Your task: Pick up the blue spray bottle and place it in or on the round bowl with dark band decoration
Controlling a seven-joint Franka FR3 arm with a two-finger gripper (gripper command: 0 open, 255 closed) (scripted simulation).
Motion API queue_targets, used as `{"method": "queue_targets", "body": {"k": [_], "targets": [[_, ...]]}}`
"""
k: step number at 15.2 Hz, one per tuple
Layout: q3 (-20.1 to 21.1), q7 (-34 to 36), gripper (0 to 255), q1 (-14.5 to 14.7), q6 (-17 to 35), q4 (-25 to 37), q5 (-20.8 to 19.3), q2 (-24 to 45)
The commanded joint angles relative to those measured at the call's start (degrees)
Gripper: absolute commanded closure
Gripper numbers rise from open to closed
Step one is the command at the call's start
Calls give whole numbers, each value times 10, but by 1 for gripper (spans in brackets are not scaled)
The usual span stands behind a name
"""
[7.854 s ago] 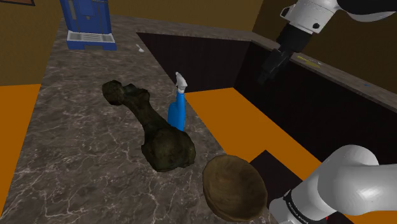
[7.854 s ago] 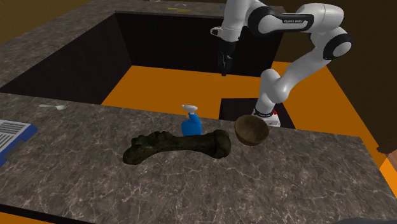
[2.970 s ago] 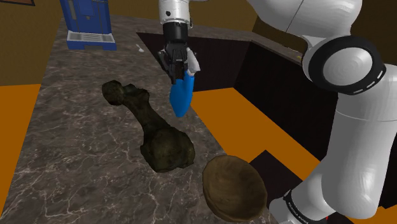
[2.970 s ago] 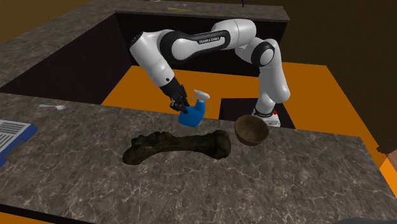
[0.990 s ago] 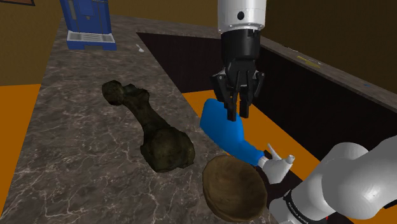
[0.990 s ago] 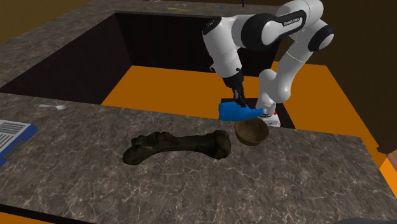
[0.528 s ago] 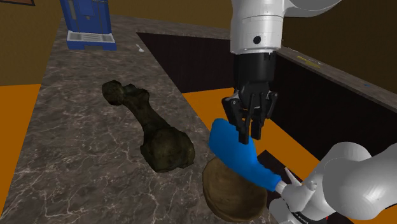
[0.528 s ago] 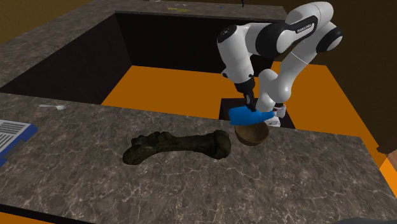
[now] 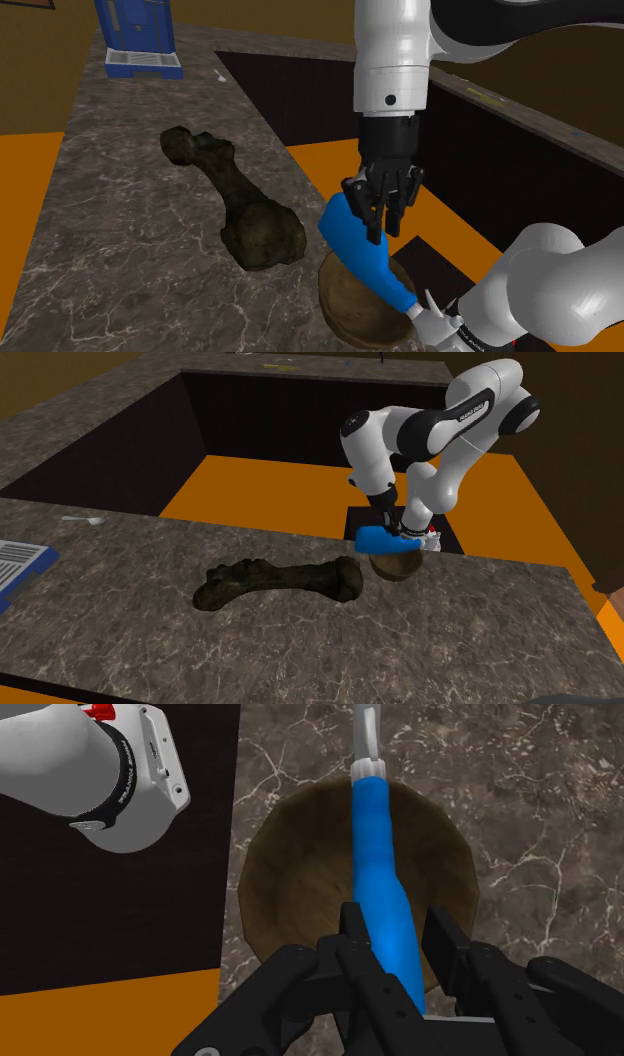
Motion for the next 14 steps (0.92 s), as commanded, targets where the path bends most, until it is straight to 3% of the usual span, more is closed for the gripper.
{"method": "queue_targets", "body": {"k": [1,7,8,13,14], "targets": [[1,0,255,0,3,-2,0,0],[1,0,255,0,3,-2,0,0],[1,0,0,0,3,-2,0,0],[1,0,0,0,3,-2,0,0],[-3,2,0,-3,-12,21,-5,10]]}}
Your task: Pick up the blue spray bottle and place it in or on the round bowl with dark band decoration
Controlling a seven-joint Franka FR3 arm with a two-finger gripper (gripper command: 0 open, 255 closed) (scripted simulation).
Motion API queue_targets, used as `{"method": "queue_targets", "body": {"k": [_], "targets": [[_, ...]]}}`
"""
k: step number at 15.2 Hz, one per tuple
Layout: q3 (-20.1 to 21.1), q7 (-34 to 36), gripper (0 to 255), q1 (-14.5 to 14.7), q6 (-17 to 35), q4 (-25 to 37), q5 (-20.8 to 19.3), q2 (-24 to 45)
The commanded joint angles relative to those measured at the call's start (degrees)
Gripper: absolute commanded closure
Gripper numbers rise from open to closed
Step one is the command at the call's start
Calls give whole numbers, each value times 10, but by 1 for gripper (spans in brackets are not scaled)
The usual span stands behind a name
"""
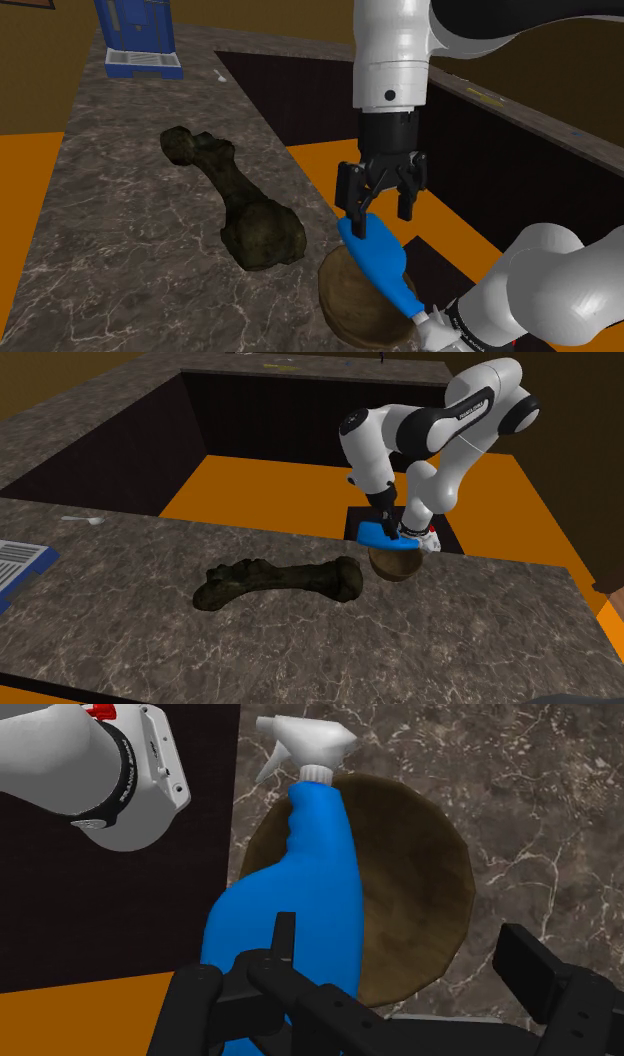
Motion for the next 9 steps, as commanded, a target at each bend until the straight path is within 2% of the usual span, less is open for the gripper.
{"method": "queue_targets", "body": {"k": [1,3,9], "targets": [[-6,3,0,-5,-22,36,-8,15],[-12,8,0,-9,-49,81,-15,34],[-12,8,0,-9,-49,81,-16,34]]}}
